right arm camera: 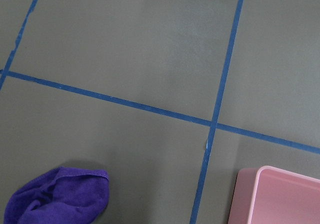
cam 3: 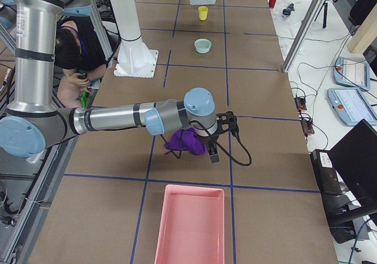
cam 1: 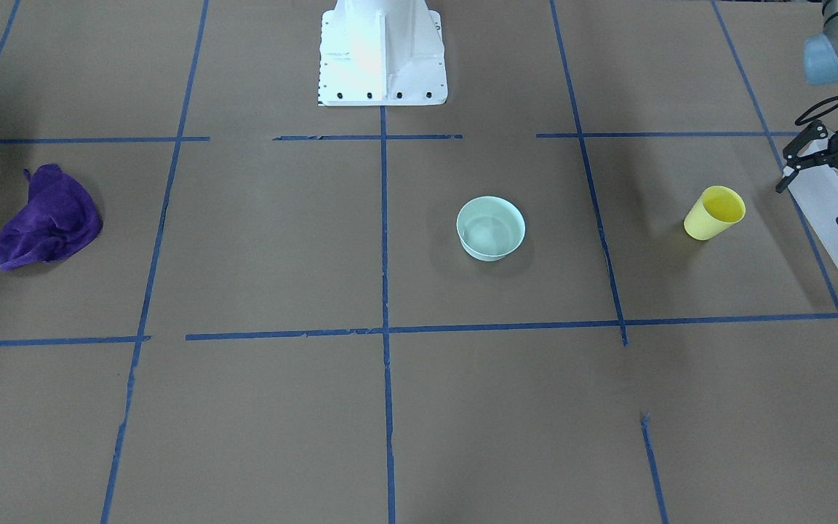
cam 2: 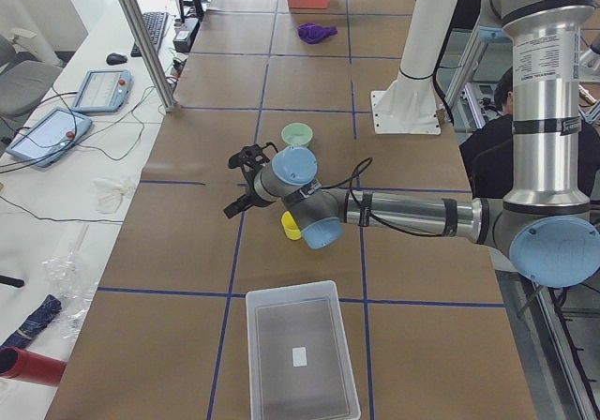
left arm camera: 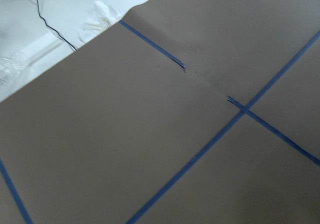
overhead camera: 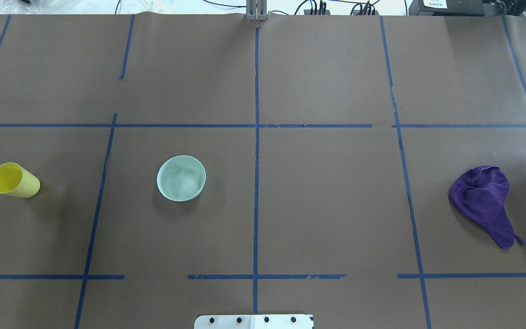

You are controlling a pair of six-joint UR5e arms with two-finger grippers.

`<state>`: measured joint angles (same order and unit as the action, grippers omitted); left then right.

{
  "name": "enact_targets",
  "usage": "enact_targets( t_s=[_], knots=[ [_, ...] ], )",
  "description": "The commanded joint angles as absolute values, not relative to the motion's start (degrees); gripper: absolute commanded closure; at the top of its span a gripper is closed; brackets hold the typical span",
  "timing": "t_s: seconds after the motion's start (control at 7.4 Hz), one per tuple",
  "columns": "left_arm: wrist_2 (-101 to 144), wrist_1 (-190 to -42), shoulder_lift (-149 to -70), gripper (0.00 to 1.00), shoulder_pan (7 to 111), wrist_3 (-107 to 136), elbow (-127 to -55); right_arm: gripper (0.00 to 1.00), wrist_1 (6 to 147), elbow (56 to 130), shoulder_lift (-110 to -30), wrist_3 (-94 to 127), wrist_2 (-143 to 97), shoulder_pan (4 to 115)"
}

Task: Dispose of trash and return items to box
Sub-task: 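Reach the left gripper to the yellow cup and grasp it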

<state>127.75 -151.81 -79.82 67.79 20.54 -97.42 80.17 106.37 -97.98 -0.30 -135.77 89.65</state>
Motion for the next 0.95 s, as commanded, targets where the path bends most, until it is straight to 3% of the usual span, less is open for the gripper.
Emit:
enact_targets(
  t_s=[0.0, 0.14, 0.41, 0.54, 0.68, 0.81],
  knots=[
    [117.48, -153.63, -76.83, 0.12, 57.44, 39.29, -97.38, 0.00, 80.07, 106.26, -98.70, -0.26, -135.88, 89.65],
    [112.98, -154.42, -75.60, 0.27, 53.83, 44.59, -97.30, 0.00, 80.07, 106.35, -98.96, -0.26, -135.88, 89.65],
    [110.75, -154.95, -74.10, 0.36, 52.04, 45.09, -97.03, 0.00, 80.07, 106.35, -99.40, -0.26, -135.88, 89.65],
    [110.57, -154.95, -73.48, 0.50, 51.60, 45.17, -97.03, 0.00, 80.07, 106.43, -99.58, -0.35, -135.97, 89.65],
    [110.48, -154.95, -73.30, 1.00, 51.24, 45.00, -96.94, 0.00, 80.07, 106.52, -99.84, -0.35, -135.88, 89.65],
    [110.39, -154.95, -73.30, 1.00, 50.89, 44.83, -96.94, 0.00, 80.07, 106.52, -99.93, -0.35, -135.97, 89.65]
  ],
)
